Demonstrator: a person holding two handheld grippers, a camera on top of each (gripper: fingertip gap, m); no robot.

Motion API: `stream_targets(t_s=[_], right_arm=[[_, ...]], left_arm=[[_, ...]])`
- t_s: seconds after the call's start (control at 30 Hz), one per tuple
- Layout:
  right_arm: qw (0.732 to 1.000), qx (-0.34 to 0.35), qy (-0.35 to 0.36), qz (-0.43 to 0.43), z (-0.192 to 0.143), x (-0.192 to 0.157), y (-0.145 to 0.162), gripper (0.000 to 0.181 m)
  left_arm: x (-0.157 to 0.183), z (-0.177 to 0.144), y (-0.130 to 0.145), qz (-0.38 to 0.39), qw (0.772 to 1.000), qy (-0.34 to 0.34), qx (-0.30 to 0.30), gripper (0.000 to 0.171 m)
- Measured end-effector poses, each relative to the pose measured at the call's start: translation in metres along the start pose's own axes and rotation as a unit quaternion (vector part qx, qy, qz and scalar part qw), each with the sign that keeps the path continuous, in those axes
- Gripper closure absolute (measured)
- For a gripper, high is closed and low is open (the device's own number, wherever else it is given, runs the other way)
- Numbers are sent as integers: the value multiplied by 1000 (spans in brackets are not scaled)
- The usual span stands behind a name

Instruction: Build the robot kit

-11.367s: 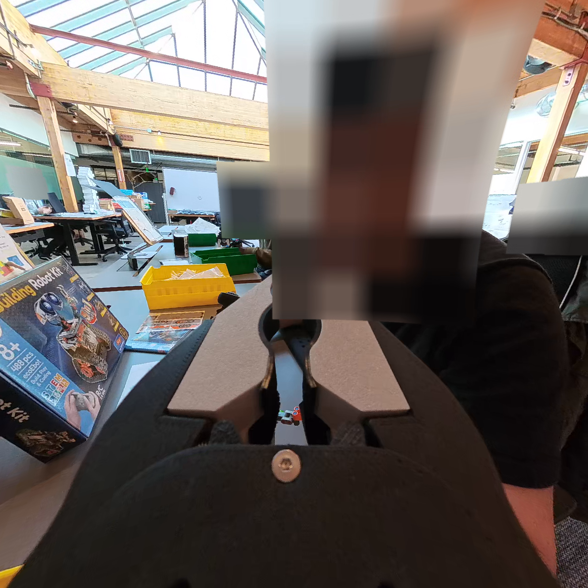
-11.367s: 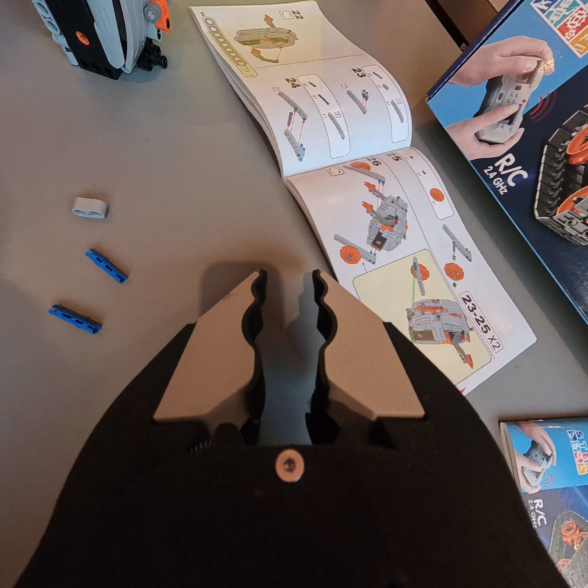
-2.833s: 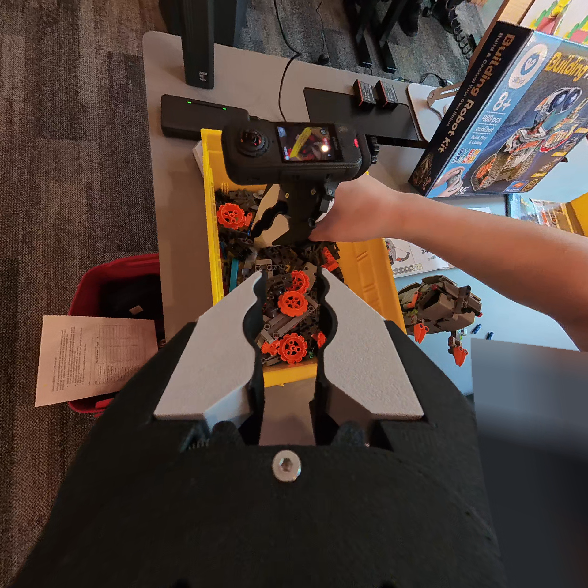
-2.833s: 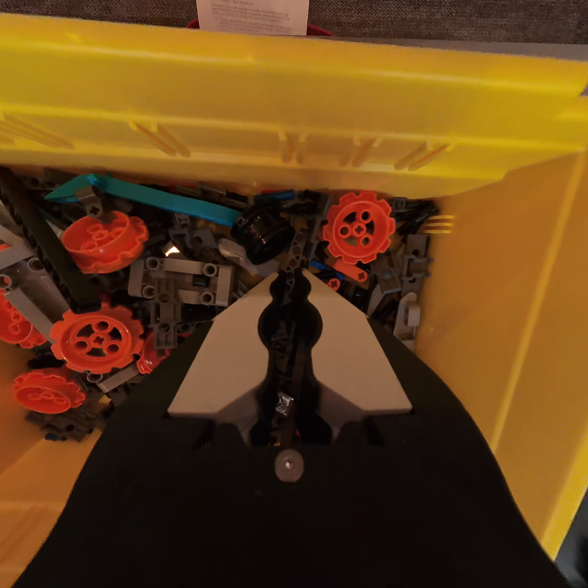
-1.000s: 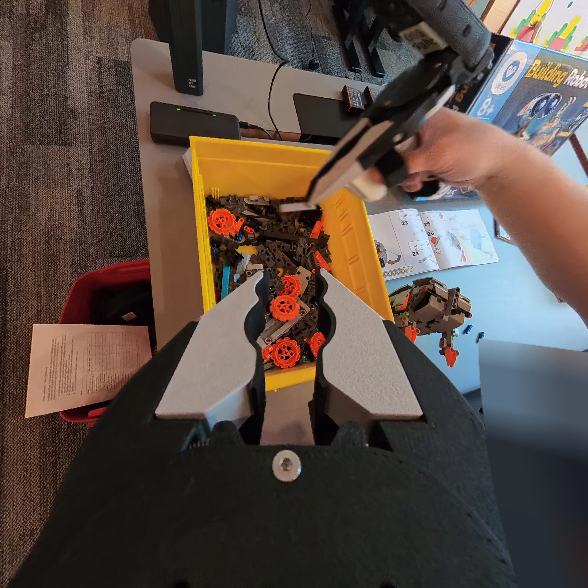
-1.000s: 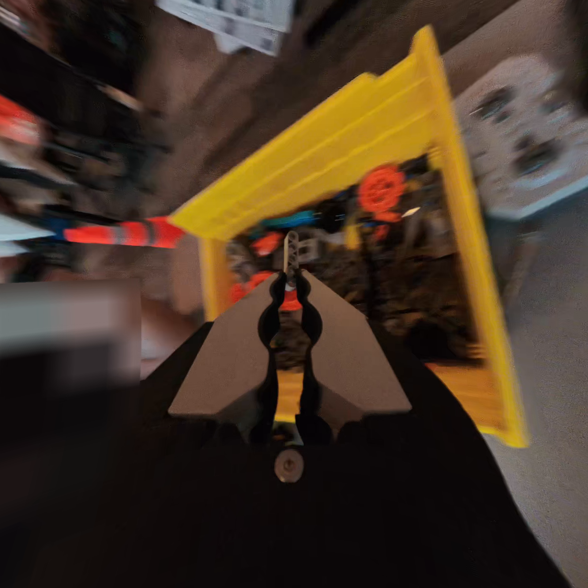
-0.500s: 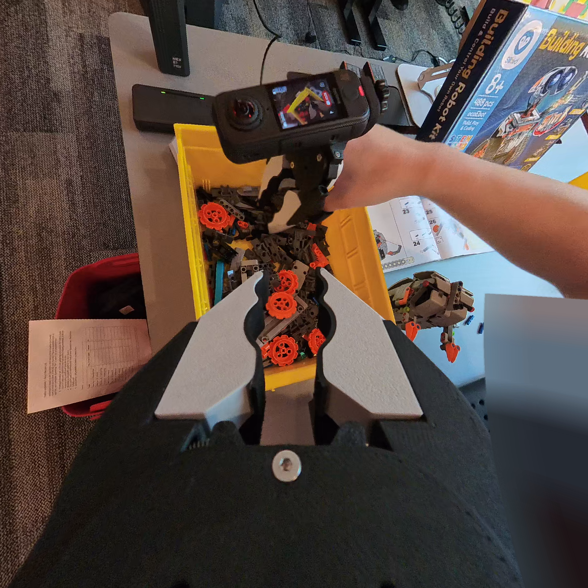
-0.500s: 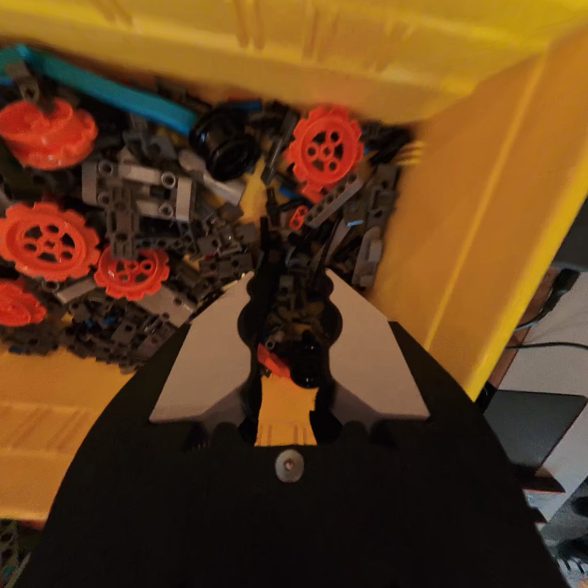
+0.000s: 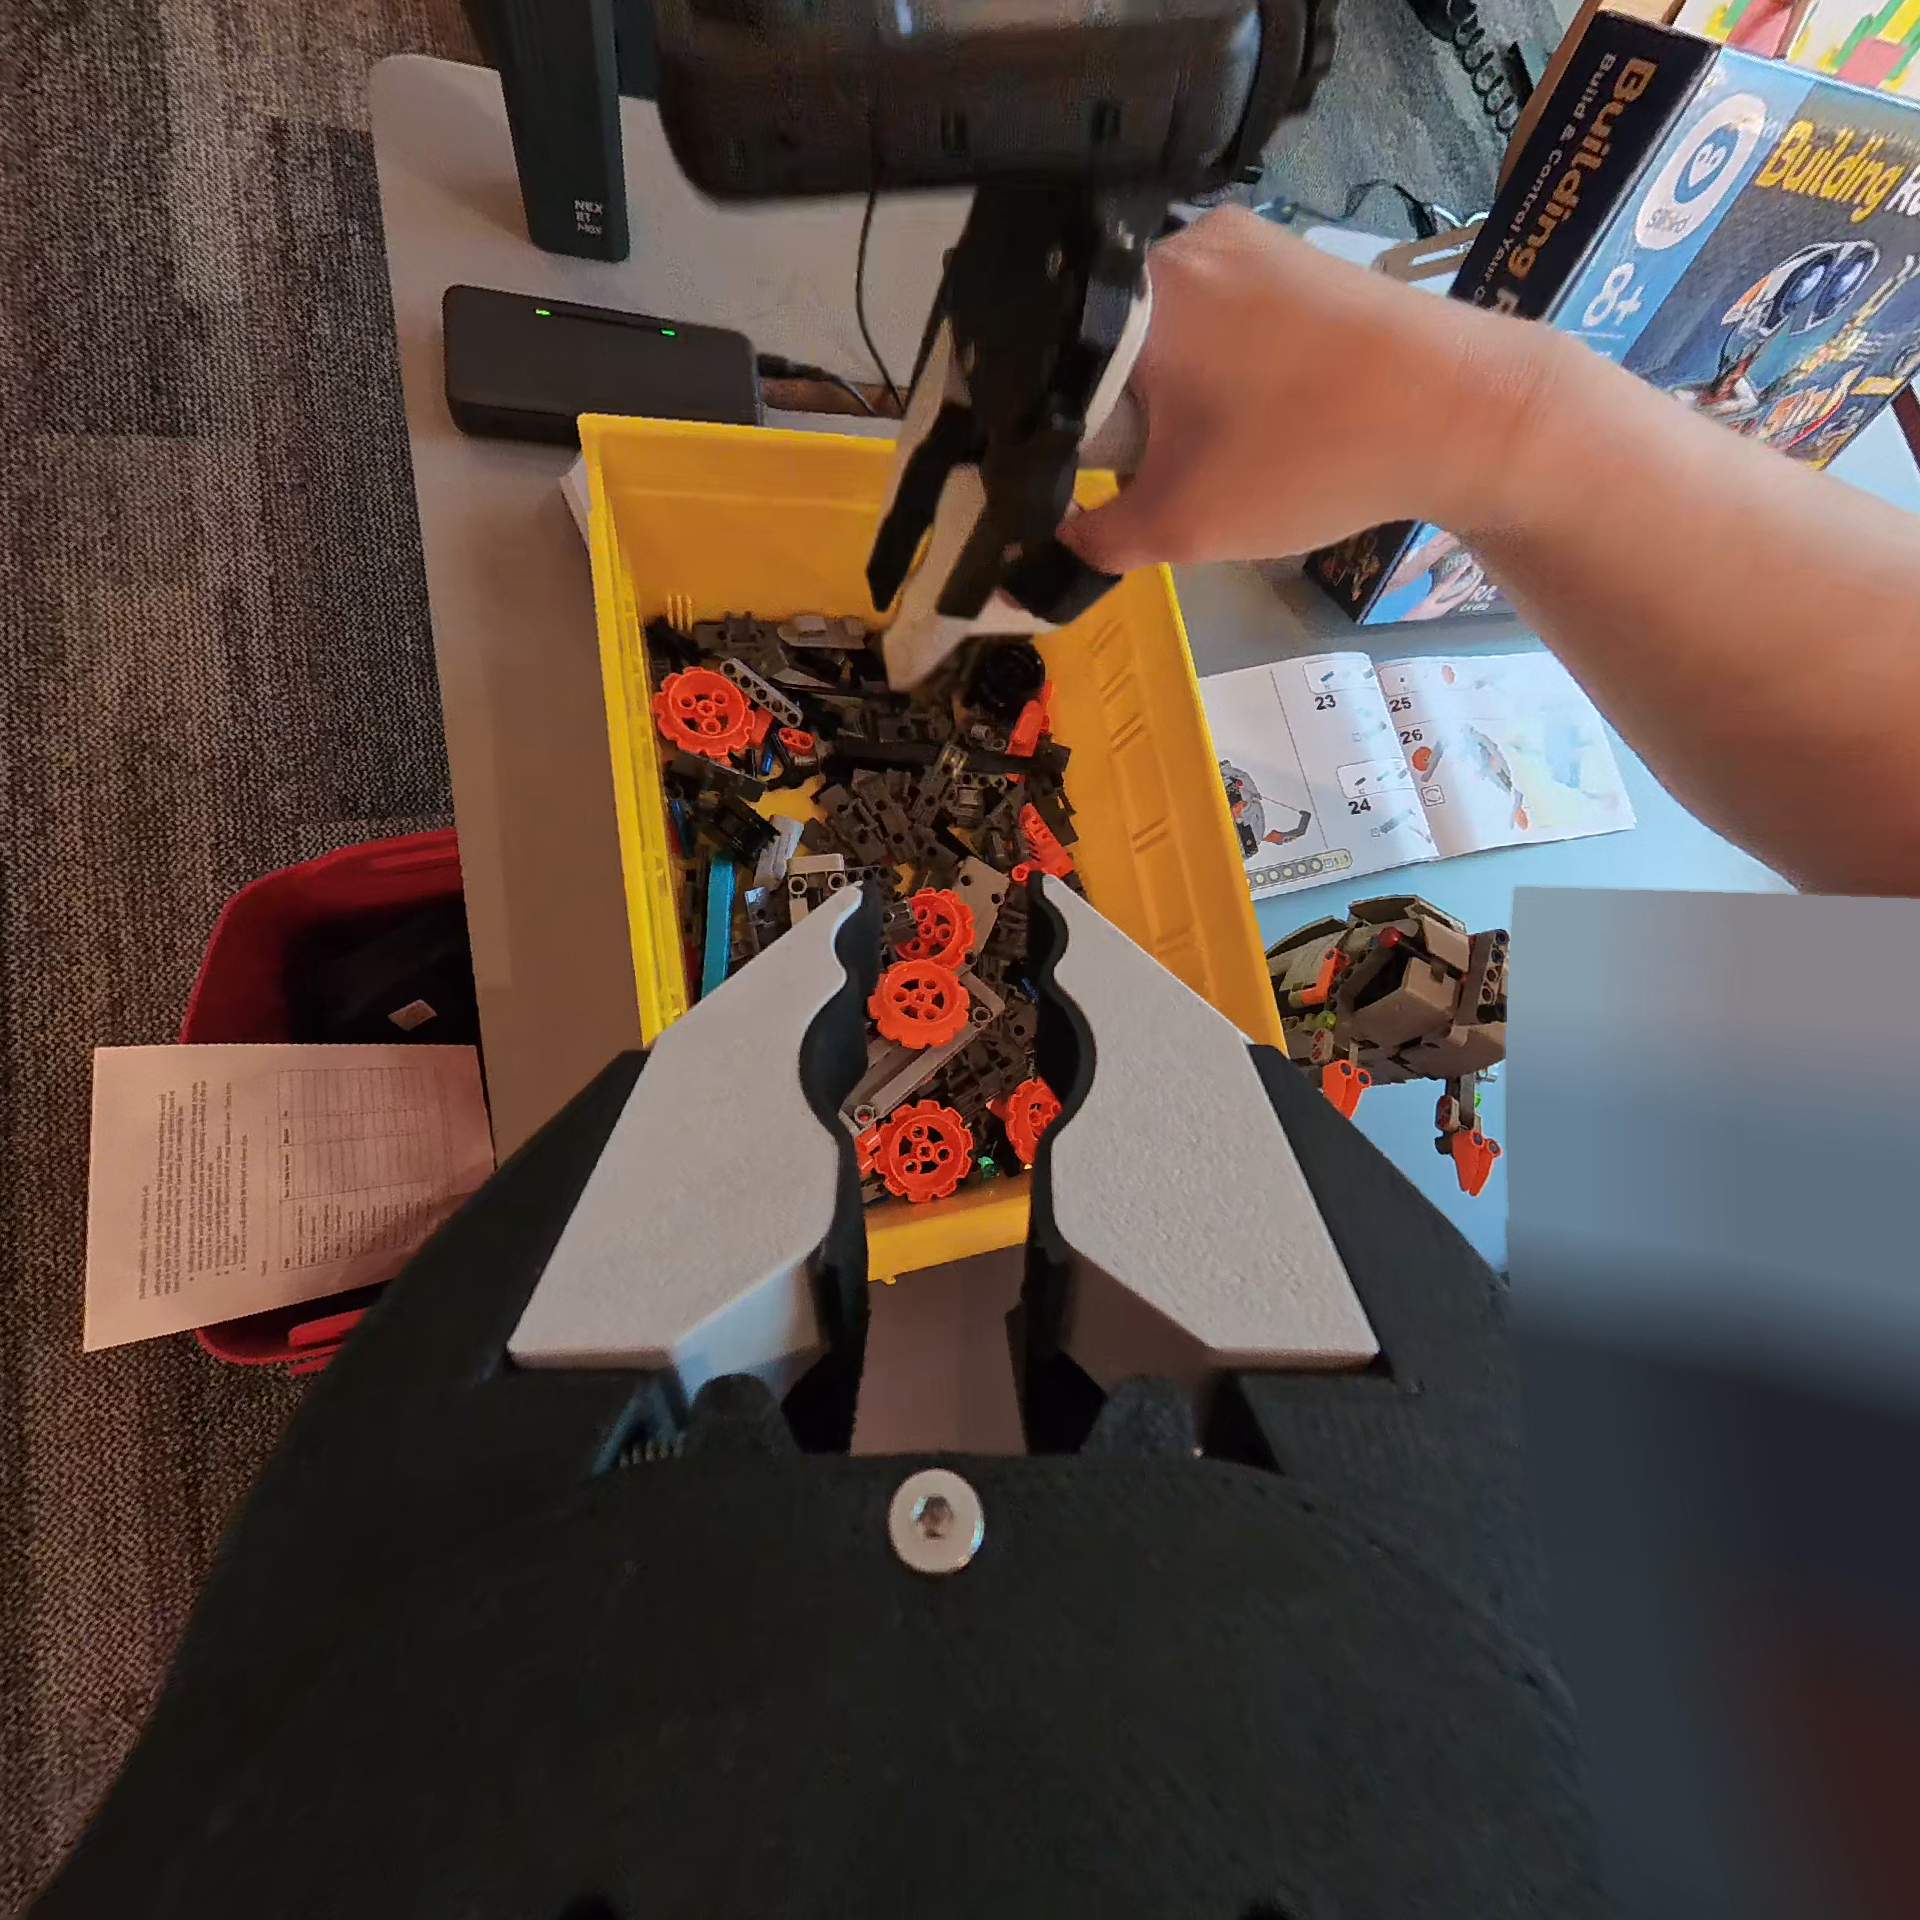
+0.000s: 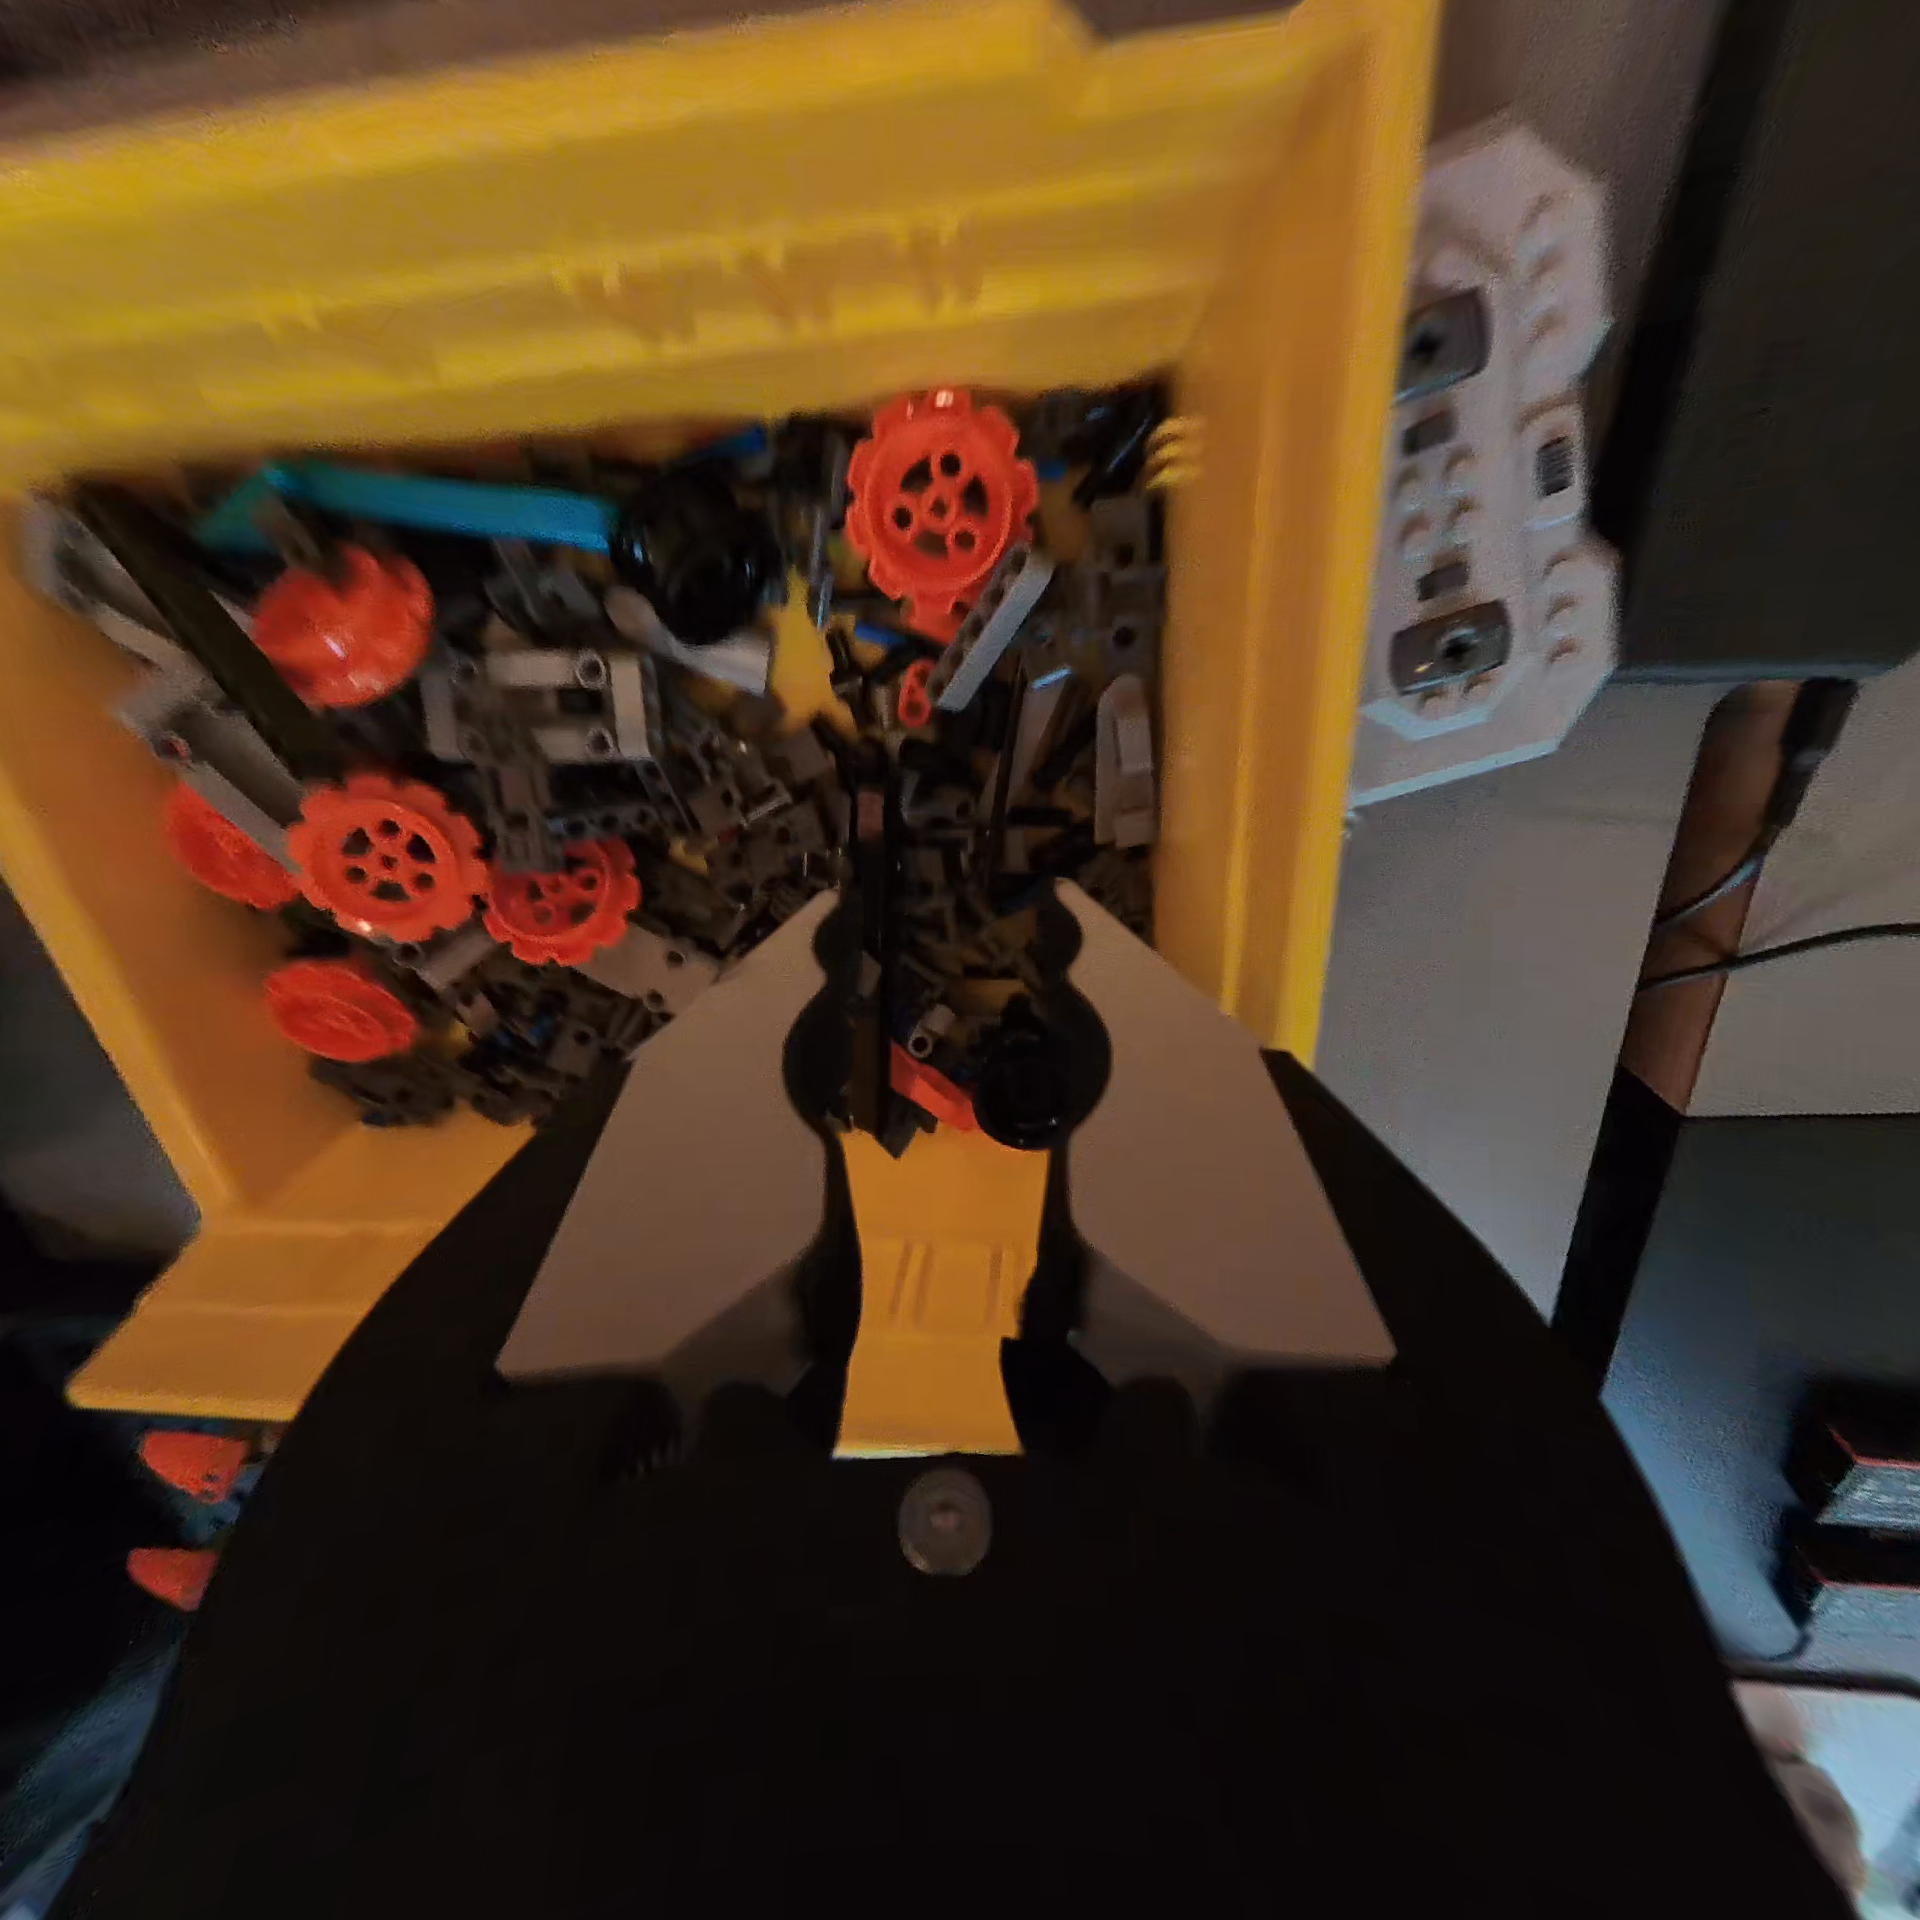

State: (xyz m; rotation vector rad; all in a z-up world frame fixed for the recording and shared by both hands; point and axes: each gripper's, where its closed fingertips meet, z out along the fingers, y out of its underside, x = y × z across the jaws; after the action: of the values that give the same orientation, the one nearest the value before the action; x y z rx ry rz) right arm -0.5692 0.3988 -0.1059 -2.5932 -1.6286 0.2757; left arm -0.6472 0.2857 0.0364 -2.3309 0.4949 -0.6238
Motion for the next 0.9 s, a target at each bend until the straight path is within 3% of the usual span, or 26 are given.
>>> stream_targets(t_s=[0.07,0.2,0.33,0.43,0.47,0.53,0.57,0.73,0.9], right_arm=[[1000,-17,11,2,2,4,3,151],[996,-82,17,-20,37,-8,27,120],[996,-57,53,-46,52,-6,19,102],[990,-93,89,-51,55,5,28,108],[989,-100,90,-55,54,5,32,117],[985,-123,99,-75,49,7,43,153],[983,-131,101,-82,48,9,48,158],[989,-107,79,-59,44,11,49,162],[994,-26,91,-50,20,21,20,162]], left_arm=[[0,0,0,0,1000,1,0,146],[1,2,0,-1,1000,1,-3,146],[3,4,0,4,1000,-1,-7,146],[5,5,1,8,1000,-2,-10,146],[6,5,1,9,1000,-2,-12,145],[6,6,1,9,1000,-1,-14,145],[6,6,1,9,1000,-1,-15,145],[7,6,2,12,1000,0,-15,146],[8,6,2,11,1000,0,-14,146]])
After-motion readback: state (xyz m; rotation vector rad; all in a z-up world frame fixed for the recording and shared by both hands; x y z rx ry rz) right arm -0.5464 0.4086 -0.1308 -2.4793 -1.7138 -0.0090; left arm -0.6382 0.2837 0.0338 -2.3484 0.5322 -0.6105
